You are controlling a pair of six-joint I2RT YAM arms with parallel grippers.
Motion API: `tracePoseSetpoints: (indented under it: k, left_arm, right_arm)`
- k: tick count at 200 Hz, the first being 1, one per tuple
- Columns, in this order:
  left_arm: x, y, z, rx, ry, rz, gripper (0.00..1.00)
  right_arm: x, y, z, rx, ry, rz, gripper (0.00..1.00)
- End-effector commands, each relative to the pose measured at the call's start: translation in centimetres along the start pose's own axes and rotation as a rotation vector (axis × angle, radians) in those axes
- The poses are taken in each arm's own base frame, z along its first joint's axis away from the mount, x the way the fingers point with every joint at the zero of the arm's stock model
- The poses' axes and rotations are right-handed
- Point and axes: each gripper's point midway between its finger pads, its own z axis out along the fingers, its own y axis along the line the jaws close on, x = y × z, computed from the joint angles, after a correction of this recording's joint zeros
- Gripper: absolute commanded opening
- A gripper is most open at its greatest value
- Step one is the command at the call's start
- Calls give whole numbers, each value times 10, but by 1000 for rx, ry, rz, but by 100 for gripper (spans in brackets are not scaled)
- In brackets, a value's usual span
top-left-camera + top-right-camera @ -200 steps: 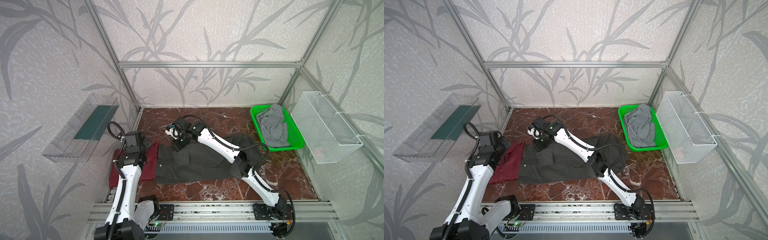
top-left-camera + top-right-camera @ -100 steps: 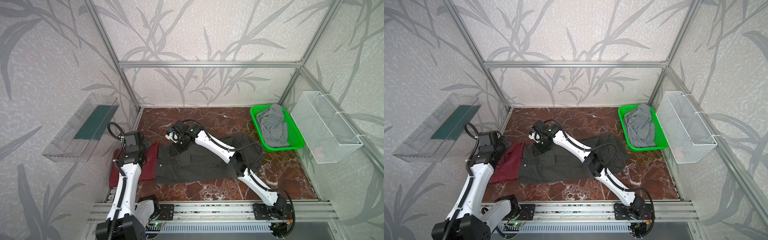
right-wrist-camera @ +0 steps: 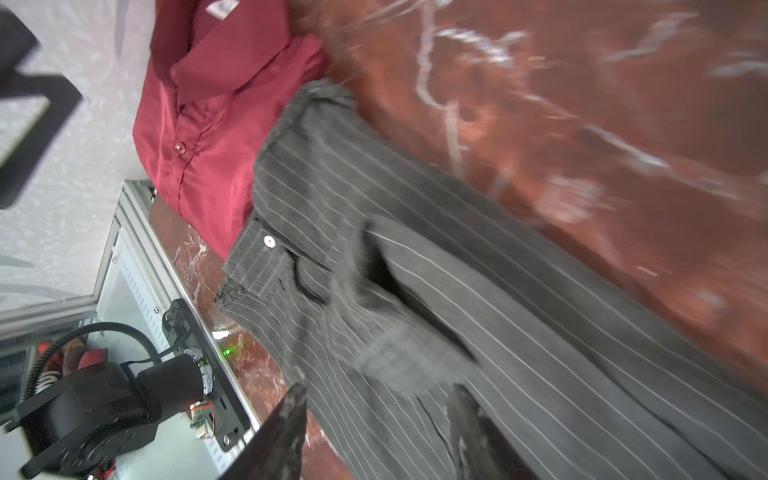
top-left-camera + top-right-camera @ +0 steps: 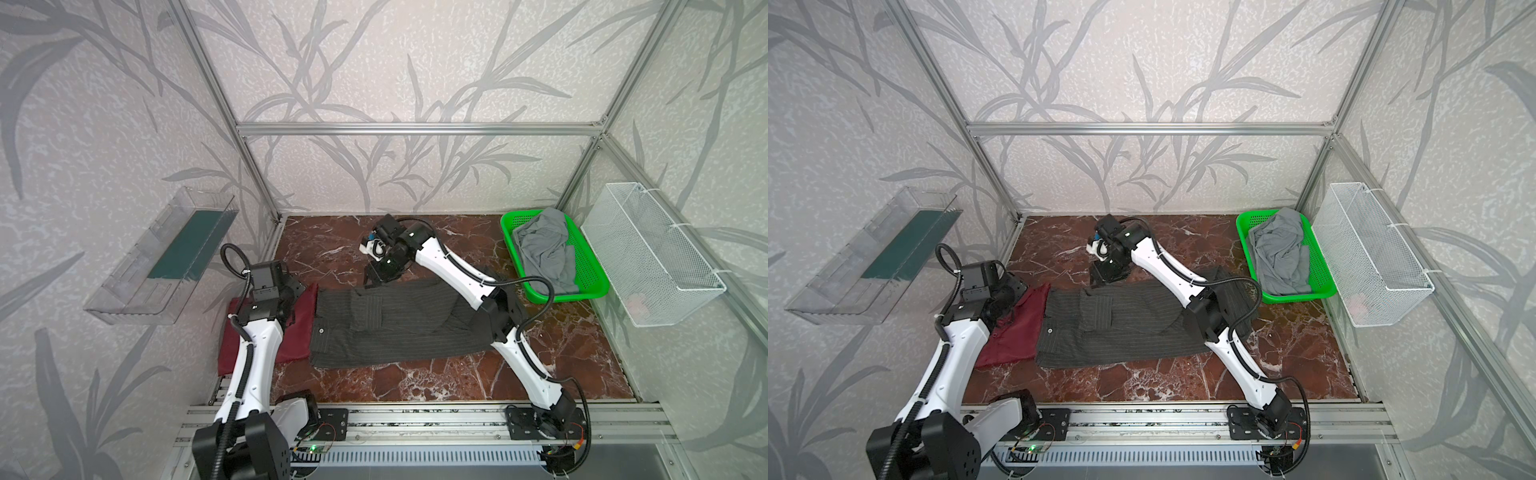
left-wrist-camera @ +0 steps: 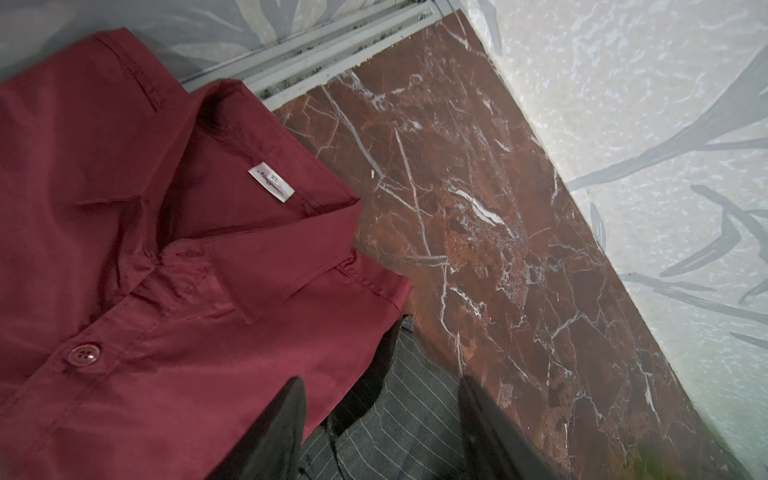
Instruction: Fold and stack the long sleeve shirts
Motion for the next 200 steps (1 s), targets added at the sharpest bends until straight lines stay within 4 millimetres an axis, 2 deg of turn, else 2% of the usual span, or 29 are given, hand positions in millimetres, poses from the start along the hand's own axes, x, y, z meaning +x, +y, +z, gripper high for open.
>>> tracePoseSetpoints:
  k: [1,14,26,46,83,104,134,162,200]
  left_arm:
    - [2,-6,1,41,19,-2,60]
    - [3,-8,2,50,26,2,60]
    - [4,-9,1,53,34,13,60]
    - [1,-9,-3,42,36,33,60]
    - [5,-9,-5,52,48,34,61]
    - [7,-6,-9,40,52,58,61]
    - [5,-4,-14,40,26,65,61]
    - [7,-5,-10,38,46,62,61]
    - [6,-6,-11,46,40,60,61]
  right_arm:
    - [-3,1,-37,4,-60,-20,55]
    - [7,-3,-37,3,-46,-7,54]
    - [19,-7,-28,-13,-38,36,52]
    - [35,-1,-17,-105,-73,96,49]
    - [61,-4,27,-121,-76,143,39]
    - [74,-19,55,-67,-43,198,26]
    - [80,-42,76,47,-63,237,21]
    - [76,-62,80,154,-101,248,20]
    - [75,-60,104,211,-74,199,20]
